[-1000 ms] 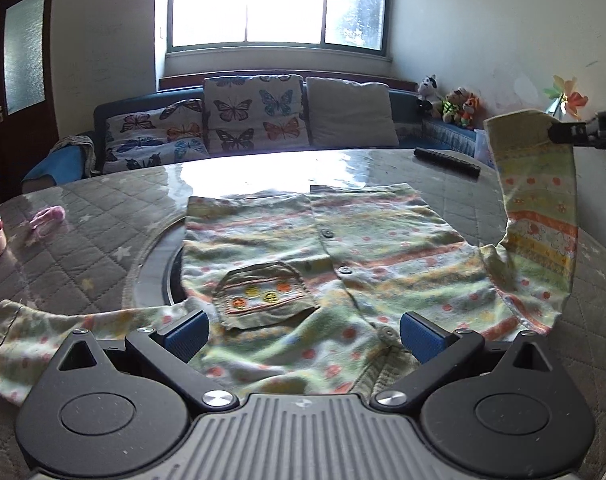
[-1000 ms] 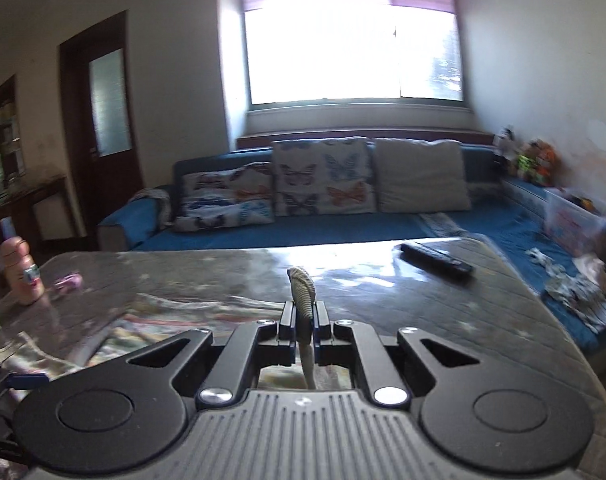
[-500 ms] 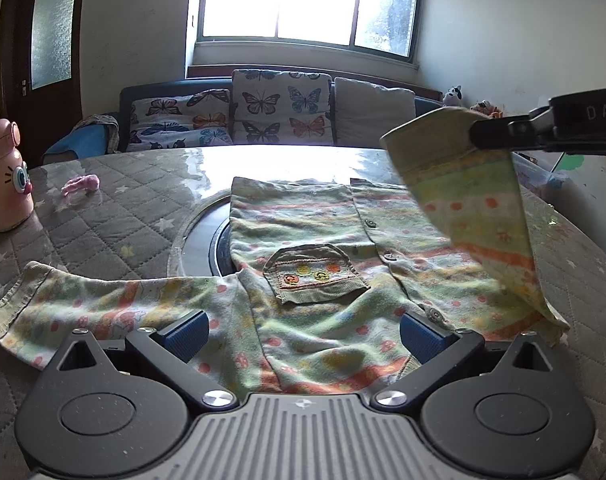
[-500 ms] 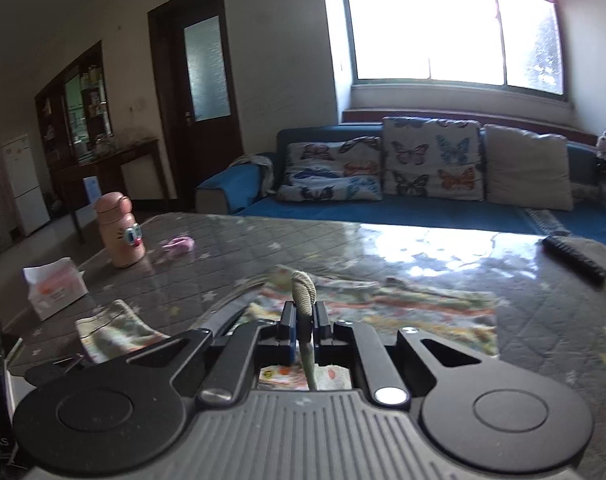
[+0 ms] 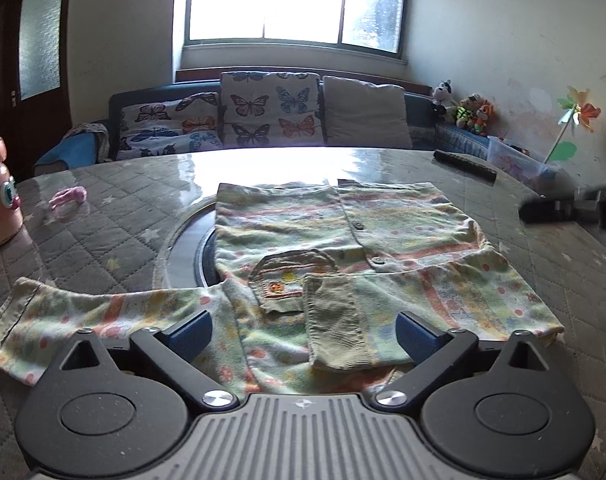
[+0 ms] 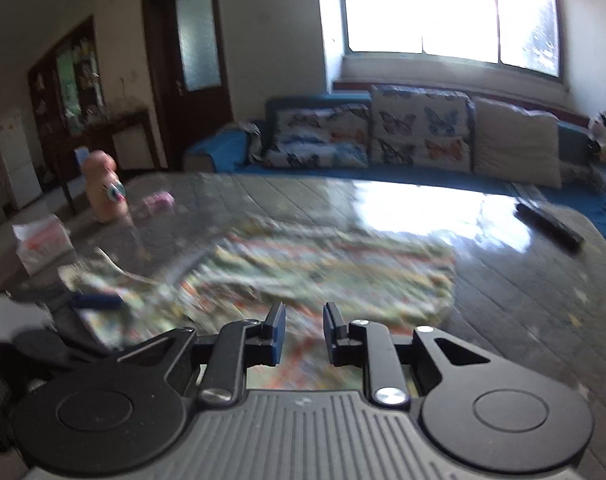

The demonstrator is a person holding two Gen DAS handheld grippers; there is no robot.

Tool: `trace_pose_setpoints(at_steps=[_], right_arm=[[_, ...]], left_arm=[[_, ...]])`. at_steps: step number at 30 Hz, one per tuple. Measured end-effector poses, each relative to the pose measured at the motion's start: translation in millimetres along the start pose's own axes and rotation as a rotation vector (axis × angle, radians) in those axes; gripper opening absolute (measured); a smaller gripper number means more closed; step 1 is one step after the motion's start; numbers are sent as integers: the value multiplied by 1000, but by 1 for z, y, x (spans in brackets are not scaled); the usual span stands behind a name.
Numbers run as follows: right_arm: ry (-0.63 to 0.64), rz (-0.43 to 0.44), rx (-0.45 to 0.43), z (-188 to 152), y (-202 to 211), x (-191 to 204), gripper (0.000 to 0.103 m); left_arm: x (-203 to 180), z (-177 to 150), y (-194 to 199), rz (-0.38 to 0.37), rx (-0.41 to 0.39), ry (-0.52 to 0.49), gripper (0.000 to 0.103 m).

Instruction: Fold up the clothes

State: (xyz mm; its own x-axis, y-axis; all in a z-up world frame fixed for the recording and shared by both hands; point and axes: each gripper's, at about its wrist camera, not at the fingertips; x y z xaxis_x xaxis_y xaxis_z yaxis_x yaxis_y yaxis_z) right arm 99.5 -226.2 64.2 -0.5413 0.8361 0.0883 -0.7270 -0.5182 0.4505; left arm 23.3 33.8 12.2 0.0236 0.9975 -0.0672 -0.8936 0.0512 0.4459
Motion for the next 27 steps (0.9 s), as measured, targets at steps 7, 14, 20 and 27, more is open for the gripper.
trace_pose_setpoints(at_steps=[7,14,20,27], right_arm=[[-64,-72,137,-58,-6,-43,20],[-65,-75,168,-64,-13,-52,20],[-58,-71,107,-39,-35,-56,25],[-29,-91,131,-45,-74,-55,33]], left_arm=[[-11,-1,-19,-35,42,-27,57],[-15,-7,-31,-50,84,-47,32],[-13,-9,-36,-36,100,-47,32],[-9,-10,-42,-16,119,-39,41]])
Point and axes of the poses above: each gripper's, at about its wrist camera, not at the fingertips, and y roughly against the way its jaws point, x to its left, z to its top, and after that the axes turned 9 degrees about -x, right-handed
